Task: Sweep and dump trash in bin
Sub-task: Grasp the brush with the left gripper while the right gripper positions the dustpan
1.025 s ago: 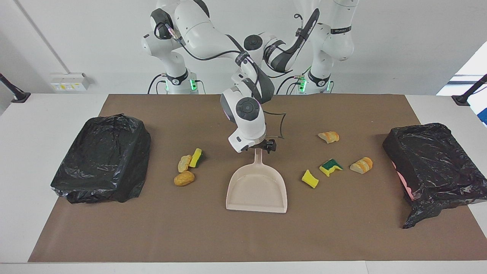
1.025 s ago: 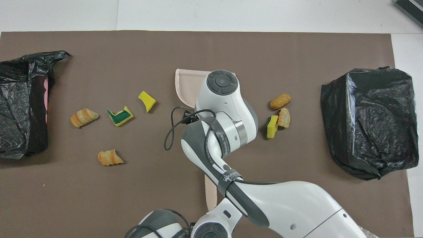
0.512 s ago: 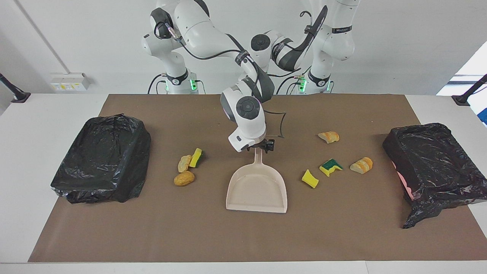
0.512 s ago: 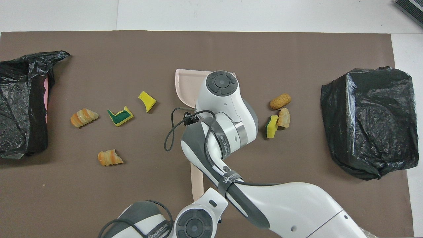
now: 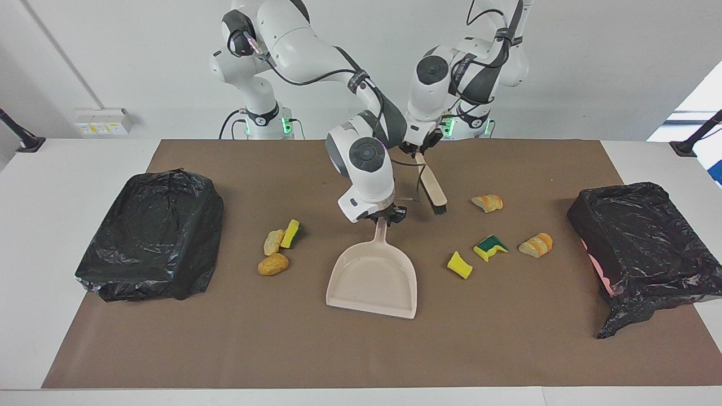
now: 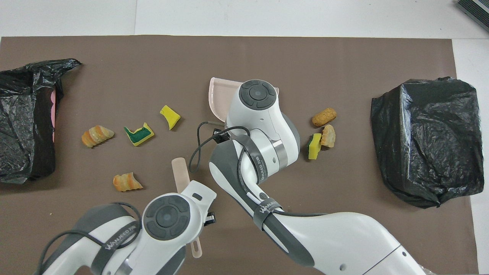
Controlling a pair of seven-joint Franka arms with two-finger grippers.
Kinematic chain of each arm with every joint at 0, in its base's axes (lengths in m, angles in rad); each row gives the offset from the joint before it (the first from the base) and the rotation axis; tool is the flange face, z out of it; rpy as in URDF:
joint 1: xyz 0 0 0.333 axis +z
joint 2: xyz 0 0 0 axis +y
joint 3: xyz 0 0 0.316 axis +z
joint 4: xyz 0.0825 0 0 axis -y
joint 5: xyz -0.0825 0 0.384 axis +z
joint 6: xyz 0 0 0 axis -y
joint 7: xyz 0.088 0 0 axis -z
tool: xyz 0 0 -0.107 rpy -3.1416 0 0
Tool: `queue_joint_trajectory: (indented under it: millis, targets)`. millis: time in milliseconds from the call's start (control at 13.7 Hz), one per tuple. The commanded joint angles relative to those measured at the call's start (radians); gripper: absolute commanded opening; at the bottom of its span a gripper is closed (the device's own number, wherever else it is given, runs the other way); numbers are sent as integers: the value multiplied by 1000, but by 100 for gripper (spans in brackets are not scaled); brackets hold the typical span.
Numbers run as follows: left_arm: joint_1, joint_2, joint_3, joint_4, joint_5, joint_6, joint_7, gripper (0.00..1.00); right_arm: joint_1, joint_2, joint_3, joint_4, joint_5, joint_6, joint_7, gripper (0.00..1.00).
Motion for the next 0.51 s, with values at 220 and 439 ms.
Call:
queue_joint_trajectory:
  millis: [220,439]
  targets:
    - [272,119,-13,182,129,-16,125,0,-68,-120,-3,-31,-18,-91,-434,0]
    - [400,185,-13,228,134,-14,305,0,-105,-204,0,-98,-81,-171,-731,0]
